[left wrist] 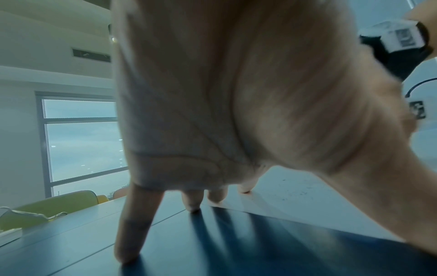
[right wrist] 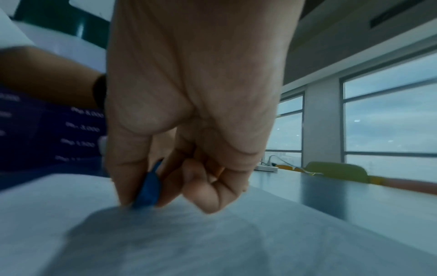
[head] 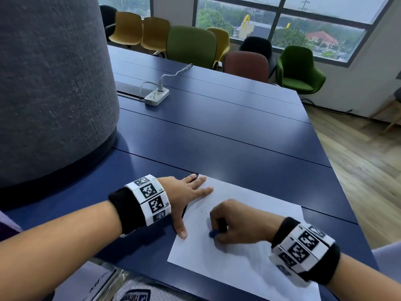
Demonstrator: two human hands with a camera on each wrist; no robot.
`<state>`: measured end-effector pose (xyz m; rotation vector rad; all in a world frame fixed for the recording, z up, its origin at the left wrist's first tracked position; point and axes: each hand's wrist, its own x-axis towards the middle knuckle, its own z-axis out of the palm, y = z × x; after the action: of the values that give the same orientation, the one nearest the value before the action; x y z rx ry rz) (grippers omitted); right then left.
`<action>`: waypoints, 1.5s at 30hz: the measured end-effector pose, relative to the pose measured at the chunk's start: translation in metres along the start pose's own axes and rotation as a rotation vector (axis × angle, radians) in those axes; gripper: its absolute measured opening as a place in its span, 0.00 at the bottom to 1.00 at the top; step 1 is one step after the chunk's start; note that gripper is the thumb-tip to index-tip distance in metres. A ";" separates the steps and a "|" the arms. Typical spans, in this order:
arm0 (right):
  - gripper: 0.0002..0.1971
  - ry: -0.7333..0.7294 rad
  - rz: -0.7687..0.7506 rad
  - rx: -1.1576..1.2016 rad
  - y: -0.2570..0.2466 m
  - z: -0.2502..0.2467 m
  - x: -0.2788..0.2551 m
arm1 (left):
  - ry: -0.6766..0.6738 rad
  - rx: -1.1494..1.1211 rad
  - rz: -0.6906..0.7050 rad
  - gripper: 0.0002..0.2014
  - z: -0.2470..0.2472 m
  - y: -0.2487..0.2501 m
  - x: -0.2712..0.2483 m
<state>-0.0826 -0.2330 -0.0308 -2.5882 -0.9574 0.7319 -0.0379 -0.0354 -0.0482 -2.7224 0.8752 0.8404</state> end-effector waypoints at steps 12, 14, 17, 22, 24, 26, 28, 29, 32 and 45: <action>0.05 -0.171 -0.037 0.045 -0.010 0.008 -0.011 | -0.017 0.006 -0.006 0.70 -0.001 -0.001 0.001; 0.05 -0.052 -0.004 0.025 -0.004 0.004 -0.009 | -0.019 0.009 -0.009 0.70 -0.001 0.000 0.000; 0.04 -0.002 0.008 0.025 -0.001 0.004 -0.010 | -0.018 0.008 -0.008 0.70 -0.001 0.001 0.000; 0.06 0.026 0.047 -0.044 0.005 -0.006 0.005 | -0.008 0.004 -0.004 0.70 -0.002 0.002 -0.002; 0.08 0.149 0.101 -0.088 0.017 -0.016 0.020 | 0.004 -0.004 0.004 0.69 -0.001 0.001 -0.003; 0.09 0.212 0.152 -0.066 0.027 -0.024 0.032 | 0.019 -0.001 0.011 0.69 0.001 0.001 -0.002; 0.11 0.225 0.165 -0.058 0.032 -0.027 0.036 | 0.025 0.002 0.007 0.69 0.001 0.001 -0.002; 0.10 0.219 0.166 -0.064 0.033 -0.028 0.036 | 0.022 0.003 0.001 0.69 0.000 0.001 -0.003; 0.09 0.201 0.152 -0.090 0.032 -0.021 0.026 | 0.013 -0.002 -0.013 0.70 -0.001 0.001 -0.003; 0.07 0.301 0.149 -0.098 0.044 -0.037 0.032 | 0.028 -0.145 0.001 0.64 -0.003 0.012 -0.007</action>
<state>-0.0184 -0.2472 -0.0308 -2.7730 -0.7318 0.3201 -0.0487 -0.0428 -0.0416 -2.8643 0.8523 0.9013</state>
